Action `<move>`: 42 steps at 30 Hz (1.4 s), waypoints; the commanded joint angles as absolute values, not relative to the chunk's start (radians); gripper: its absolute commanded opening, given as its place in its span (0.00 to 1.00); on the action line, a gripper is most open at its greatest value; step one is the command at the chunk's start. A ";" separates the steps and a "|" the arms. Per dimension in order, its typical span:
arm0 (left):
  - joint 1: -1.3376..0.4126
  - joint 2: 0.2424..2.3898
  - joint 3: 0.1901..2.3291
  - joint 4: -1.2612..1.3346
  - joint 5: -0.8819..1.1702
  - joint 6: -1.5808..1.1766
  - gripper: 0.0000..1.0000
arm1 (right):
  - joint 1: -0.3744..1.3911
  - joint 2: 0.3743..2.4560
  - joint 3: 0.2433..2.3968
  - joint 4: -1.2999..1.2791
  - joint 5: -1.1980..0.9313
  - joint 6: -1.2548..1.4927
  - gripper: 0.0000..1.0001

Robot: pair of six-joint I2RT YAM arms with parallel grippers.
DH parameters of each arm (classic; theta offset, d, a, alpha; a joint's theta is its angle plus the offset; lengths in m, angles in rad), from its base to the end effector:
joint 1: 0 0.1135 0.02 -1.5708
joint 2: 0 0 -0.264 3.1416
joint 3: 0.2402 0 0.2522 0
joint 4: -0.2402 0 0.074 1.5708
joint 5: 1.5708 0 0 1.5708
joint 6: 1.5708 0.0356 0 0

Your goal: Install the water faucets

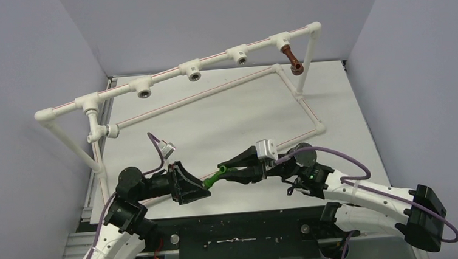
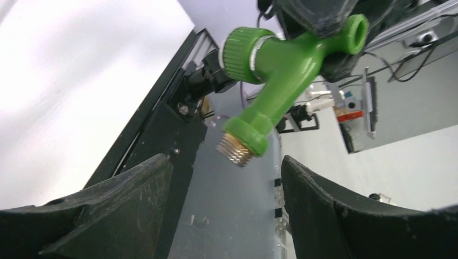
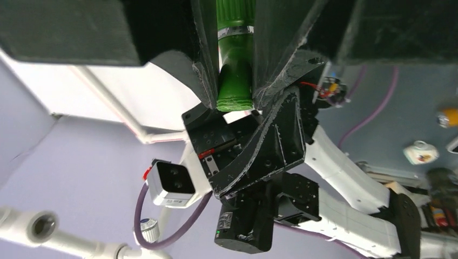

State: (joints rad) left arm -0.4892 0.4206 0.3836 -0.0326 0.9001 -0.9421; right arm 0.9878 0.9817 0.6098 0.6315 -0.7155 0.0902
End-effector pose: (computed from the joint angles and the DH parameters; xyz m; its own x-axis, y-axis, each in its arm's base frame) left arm 0.0945 -0.0819 0.2655 -0.8303 -0.1275 -0.5426 0.5278 0.1331 -0.8389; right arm 0.1021 0.1972 0.3258 0.0525 0.2032 -0.9777 -0.9879 -0.1326 -0.0806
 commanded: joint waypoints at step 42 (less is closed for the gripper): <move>-0.488 0.449 0.194 1.000 0.800 -1.604 0.00 | 1.028 1.311 0.454 1.764 -0.840 0.172 0.02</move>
State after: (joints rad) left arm -0.4847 0.4477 0.1726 0.8856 0.8669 -1.6020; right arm 1.0145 1.2984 0.4919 1.5597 -0.7815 0.1558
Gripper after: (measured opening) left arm 0.229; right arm 0.231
